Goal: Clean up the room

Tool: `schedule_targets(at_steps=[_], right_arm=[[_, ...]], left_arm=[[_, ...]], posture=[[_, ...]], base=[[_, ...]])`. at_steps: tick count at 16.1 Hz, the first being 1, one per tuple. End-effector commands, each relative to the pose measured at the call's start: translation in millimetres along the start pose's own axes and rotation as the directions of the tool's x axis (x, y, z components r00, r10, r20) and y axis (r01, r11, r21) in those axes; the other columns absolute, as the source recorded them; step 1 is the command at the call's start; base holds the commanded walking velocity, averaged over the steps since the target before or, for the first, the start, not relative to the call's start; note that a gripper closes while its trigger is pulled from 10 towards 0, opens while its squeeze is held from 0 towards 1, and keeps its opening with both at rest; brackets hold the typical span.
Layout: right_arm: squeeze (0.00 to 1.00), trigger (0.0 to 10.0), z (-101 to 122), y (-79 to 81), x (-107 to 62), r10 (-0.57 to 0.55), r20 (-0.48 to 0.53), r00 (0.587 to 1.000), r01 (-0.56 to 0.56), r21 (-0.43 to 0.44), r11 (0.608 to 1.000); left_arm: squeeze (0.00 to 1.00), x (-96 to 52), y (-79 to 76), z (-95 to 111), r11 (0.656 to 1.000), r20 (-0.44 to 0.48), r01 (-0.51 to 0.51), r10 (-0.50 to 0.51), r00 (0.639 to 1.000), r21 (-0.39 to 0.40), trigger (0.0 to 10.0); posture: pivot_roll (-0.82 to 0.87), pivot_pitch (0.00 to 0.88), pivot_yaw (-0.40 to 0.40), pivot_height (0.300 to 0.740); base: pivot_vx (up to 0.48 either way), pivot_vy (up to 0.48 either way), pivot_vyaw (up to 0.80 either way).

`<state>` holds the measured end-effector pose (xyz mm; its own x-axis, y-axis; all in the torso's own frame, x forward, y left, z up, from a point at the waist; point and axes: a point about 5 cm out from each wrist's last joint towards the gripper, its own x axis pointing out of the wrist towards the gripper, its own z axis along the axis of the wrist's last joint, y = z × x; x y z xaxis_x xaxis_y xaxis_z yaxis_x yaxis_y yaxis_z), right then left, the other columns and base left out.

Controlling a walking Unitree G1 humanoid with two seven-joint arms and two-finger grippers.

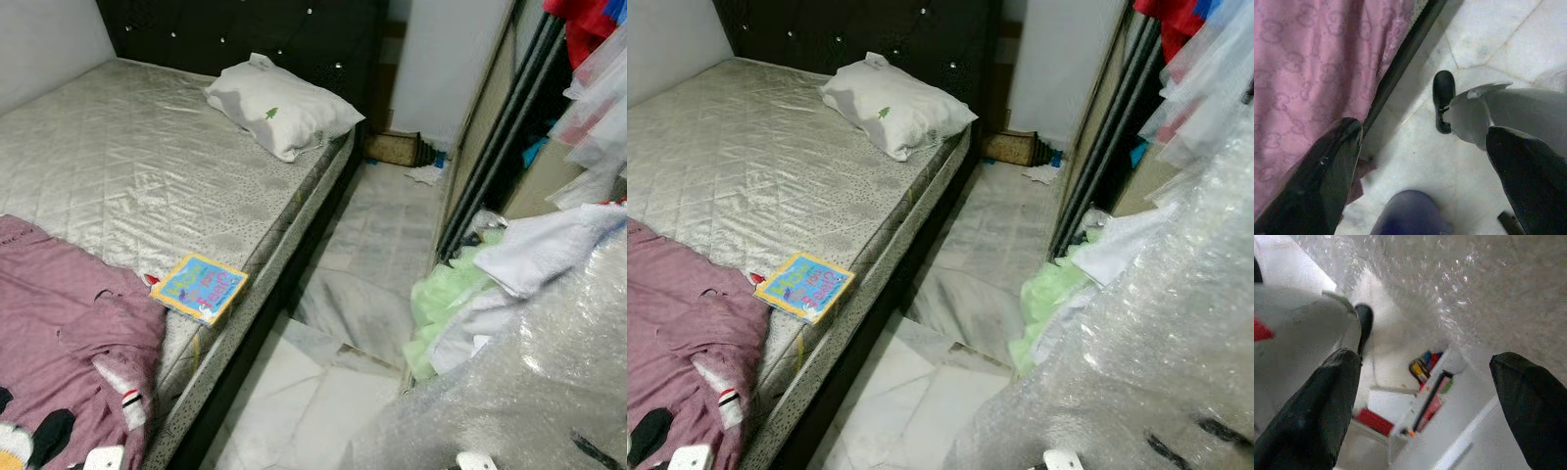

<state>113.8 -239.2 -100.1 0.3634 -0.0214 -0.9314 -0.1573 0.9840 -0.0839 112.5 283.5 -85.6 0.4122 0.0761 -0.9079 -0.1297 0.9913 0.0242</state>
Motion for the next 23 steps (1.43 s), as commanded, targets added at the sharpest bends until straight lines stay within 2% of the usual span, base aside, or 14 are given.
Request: schedule_targets(at_steps=[1, 2, 5, 8, 11, 16, 23], right_arm=[[0.0, 10.0, 19.1, -4.8, 0.7, -0.014, 0.066, 0.998, 0.016, -0.021, 1.0], [0.0, 10.0, 19.1, -5.1, 0.6, -0.021, 0.072, 0.997, 0.021, -0.01, 1.0], [0.0, 10.0, 20.1, -7.9, 0.1, -0.069, 0.096, 0.993, 0.065, 0.036, 0.997], [0.0, 10.0, 22.4, -9.4, -0.2, -0.107, 0.122, 0.987, 0.097, 0.087, 0.991], [0.0, 10.0, 23.8, -8.9, 0.3, -0.097, 0.111, 0.989, 0.092, 0.049, 0.995], [0.0, 10.0, 23.6, -8.5, 0.7, -0.083, 0.084, 0.993, 0.084, -0.002, 0.996], [0.0, 10.0, 22.9, -9.1, 0.6, -0.072, 0.071, 0.995, 0.075, -0.032, 0.997]], left_arm=[[0.0, -1.7, 2.6, -7.5, 1.0, -0.025, -0.001, 0.001, 1.0, 0.013, 10.0], [0.0, -1.8, 3.2, -7.0, 0.999, -0.03, -0.005, 0.007, 1.0, 0.049, 10.0], [0.0, -1.7, 4.5, -4.8, 0.998, -0.012, -0.034, 0.034, 0.999, 0.053, 10.0], [0.0, -1.4, 4.7, -2.1, 0.999, 0.012, -0.048, 0.048, 0.999, 0.026, 10.0], [0.0, -0.9, 3.1, -0.3, 0.999, 0.023, -0.032, 0.032, 0.999, 0.014, 10.0], [0.0, -0.9, 3.2, -1.0, 0.998, -0.007, -0.023, 0.024, 1.0, 0.062, 10.0], [0.0, -0.7, 1.8, -1.4, 0.998, -0.007, -0.01, 0.011, 1.0, 0.066, 10.0]], posture=[[-0.08, 0.055, -0.032, 0.74], [-0.09, 0.055, -0.032, 0.74], [-0.09, 0.057, -0.036, 0.74], [-0.09, 0.055, -0.032, 0.74], [-0.09, 0.052, -0.031, 0.74], [-0.1, 0.051, -0.029, 0.74], [-0.1, 0.051, -0.032, 0.74]], base=[[0.0, 0.0, 0.8], [0.0, 0.0, 0.0], [0.0, 0.0, 0.0], [0.0, 0.0, 0.0], [0.0, 0.0, 0.0], [0.0, 0.0, 0.0], [0.0, 0.0, 0.0]])
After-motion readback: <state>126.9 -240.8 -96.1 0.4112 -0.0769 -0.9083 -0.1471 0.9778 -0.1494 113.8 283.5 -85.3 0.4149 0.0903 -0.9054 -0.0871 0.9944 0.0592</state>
